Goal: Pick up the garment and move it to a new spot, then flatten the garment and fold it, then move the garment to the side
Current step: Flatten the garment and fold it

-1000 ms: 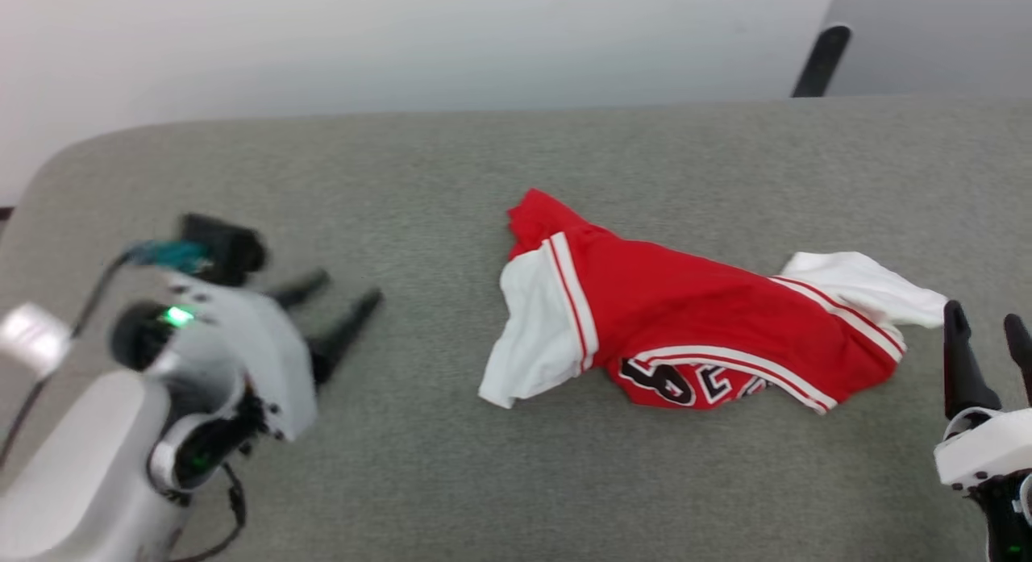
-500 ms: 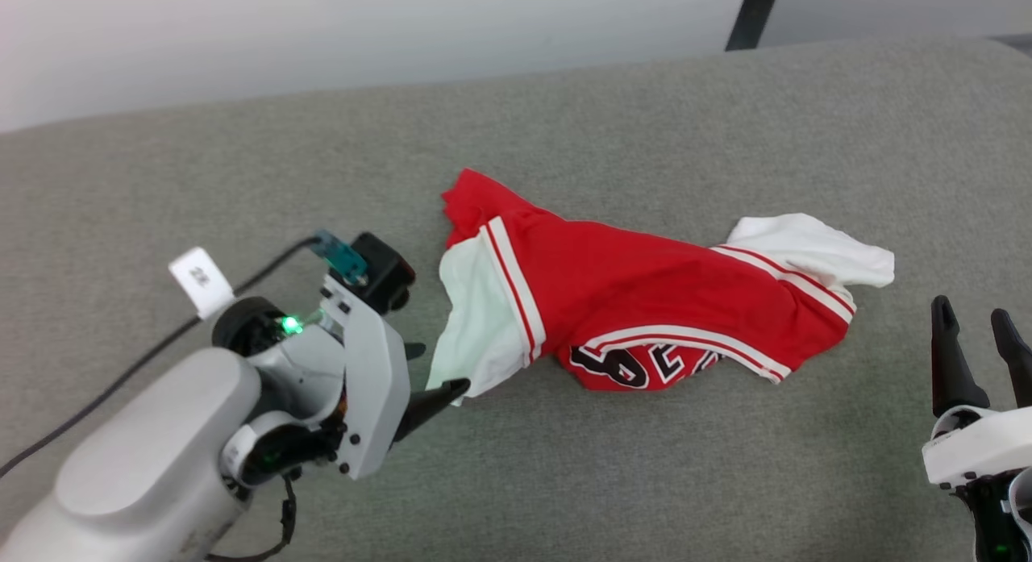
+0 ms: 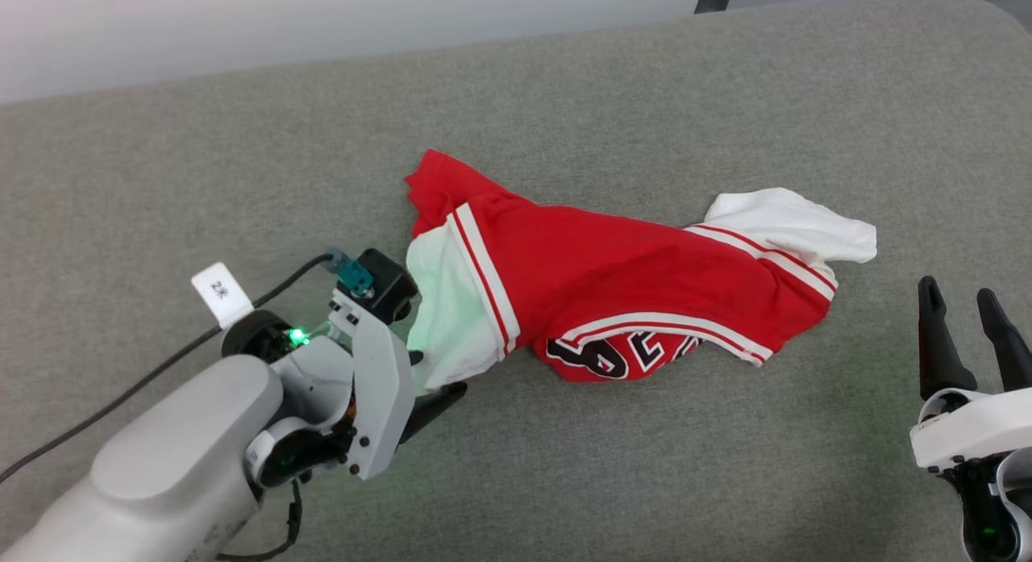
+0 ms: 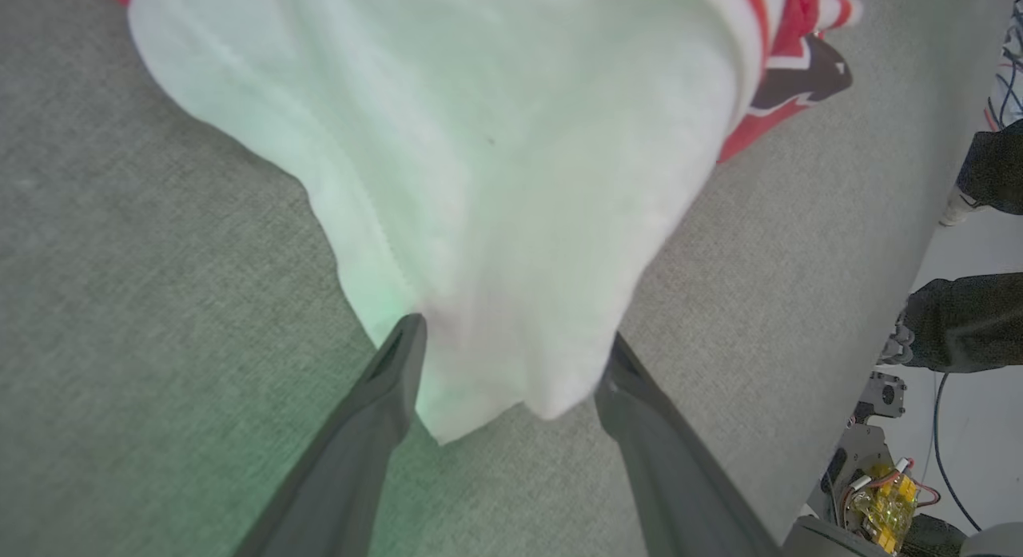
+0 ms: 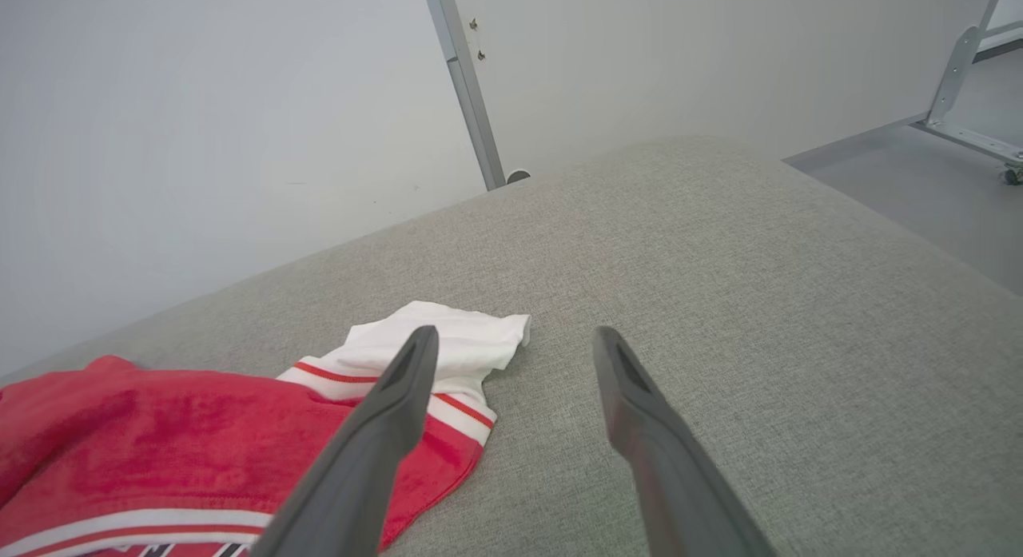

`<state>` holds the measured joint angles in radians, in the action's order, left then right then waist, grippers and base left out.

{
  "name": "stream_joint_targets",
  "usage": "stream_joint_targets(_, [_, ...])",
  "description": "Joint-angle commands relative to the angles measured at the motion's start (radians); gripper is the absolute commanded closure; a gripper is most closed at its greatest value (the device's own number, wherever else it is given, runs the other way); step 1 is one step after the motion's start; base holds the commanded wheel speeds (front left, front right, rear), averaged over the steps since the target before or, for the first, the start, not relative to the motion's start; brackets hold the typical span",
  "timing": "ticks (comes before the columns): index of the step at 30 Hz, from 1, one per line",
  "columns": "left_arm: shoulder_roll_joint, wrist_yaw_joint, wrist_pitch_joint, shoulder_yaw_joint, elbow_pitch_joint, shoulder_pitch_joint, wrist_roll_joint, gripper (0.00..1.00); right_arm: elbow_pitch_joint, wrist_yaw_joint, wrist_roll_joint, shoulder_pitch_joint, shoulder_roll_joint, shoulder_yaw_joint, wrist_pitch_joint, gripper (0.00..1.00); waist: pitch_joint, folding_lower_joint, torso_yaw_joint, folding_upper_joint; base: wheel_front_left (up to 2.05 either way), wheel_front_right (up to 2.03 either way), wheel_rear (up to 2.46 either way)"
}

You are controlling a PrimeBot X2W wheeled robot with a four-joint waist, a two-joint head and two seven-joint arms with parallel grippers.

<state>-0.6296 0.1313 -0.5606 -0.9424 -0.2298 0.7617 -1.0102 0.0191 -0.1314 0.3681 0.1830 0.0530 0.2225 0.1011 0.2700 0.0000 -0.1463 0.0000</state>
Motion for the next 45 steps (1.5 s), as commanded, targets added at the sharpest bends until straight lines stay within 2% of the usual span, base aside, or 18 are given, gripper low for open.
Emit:
stream_joint_targets(1, [0.002,-0.001,0.007,-0.007,-0.005,0.013,-0.007,0.00,0.002,0.001,0.002,0.014,-0.003,-0.001,-0.004,0.00,0.005,0.0000,-0.006,0.0000,0.00,0.00,0.00])
stream_joint_targets(2, [0.004,-0.001,0.016,-0.012,-0.011,0.016,-0.017,0.00,0.004,0.001,0.000,0.014,-0.003,-0.001,-0.002,0.00,0.007,0.0000,-0.008,0.0000,0.00,0.00,0.00])
stream_joint_targets(3, [0.005,-0.001,0.024,-0.018,-0.018,0.020,-0.023,0.15,0.006,0.001,-0.004,0.013,-0.003,-0.003,0.003,0.00,0.008,0.0000,-0.010,0.0000,0.00,0.00,0.00])
stream_joint_targets(4, [0.006,-0.001,0.028,-0.027,-0.023,0.023,-0.032,0.63,0.007,0.001,-0.009,0.012,-0.003,-0.007,0.008,0.00,0.008,0.0000,-0.011,0.0000,0.00,0.00,0.00])
stream_joint_targets(5, [0.005,-0.001,0.034,-0.033,-0.026,0.027,-0.040,1.00,0.008,0.001,-0.012,0.012,-0.003,-0.010,0.015,0.00,0.009,0.0000,-0.012,0.0000,0.00,0.00,0.00])
stream_joint_targets(8, [-0.001,-0.001,0.046,-0.053,-0.026,0.039,-0.060,1.00,0.016,0.001,-0.026,0.020,0.003,-0.036,0.065,0.00,0.008,0.0000,-0.012,0.0000,0.00,0.00,0.00])
stream_joint_targets(14, [-0.002,-0.001,0.074,-0.102,-0.023,0.066,-0.084,1.00,0.053,0.001,-0.049,0.068,0.086,-0.104,0.238,0.00,0.008,0.0000,0.009,0.0000,0.00,0.00,0.00])
stream_joint_targets(18, [0.005,-0.001,0.093,-0.135,-0.018,0.089,-0.091,1.00,0.091,0.001,-0.059,0.134,0.138,-0.111,0.386,0.00,0.017,0.0000,0.032,0.0000,0.00,0.00,0.00])
stream_joint_targets(24, [0.000,-0.001,0.106,-0.176,-0.001,0.134,-0.102,1.00,0.184,0.001,-0.043,0.277,0.178,-0.128,0.546,0.00,0.048,0.0000,0.058,0.0000,0.00,0.00,0.00])
stream_joint_targets(29, [0.002,-0.001,0.122,-0.207,0.003,0.173,-0.112,1.00,0.299,0.001,-0.045,0.370,0.205,-0.155,0.592,0.00,0.074,0.0000,0.079,0.0000,0.00,0.00,0.00])
stream_joint_targets(38, [-0.006,-0.001,0.148,-0.255,-0.002,0.221,-0.137,1.00,0.474,0.001,-0.021,0.481,0.213,-0.197,0.549,0.00,0.101,0.0000,0.090,0.0000,0.00,0.00,0.00])
stream_joint_targets(41, [-0.007,-0.001,0.156,-0.268,-0.007,0.231,-0.147,1.00,0.513,0.001,-0.004,0.504,0.219,-0.216,0.532,0.98,0.104,0.0000,0.091,0.0000,0.00,0.00,0.00])
stream_joint_targets(45, [-0.004,-0.001,0.169,-0.279,-0.014,0.242,-0.161,1.00,0.556,0.002,0.021,0.527,0.234,-0.229,0.504,1.00,0.100,0.0000,0.093,0.0000,0.00,0.00,0.00])
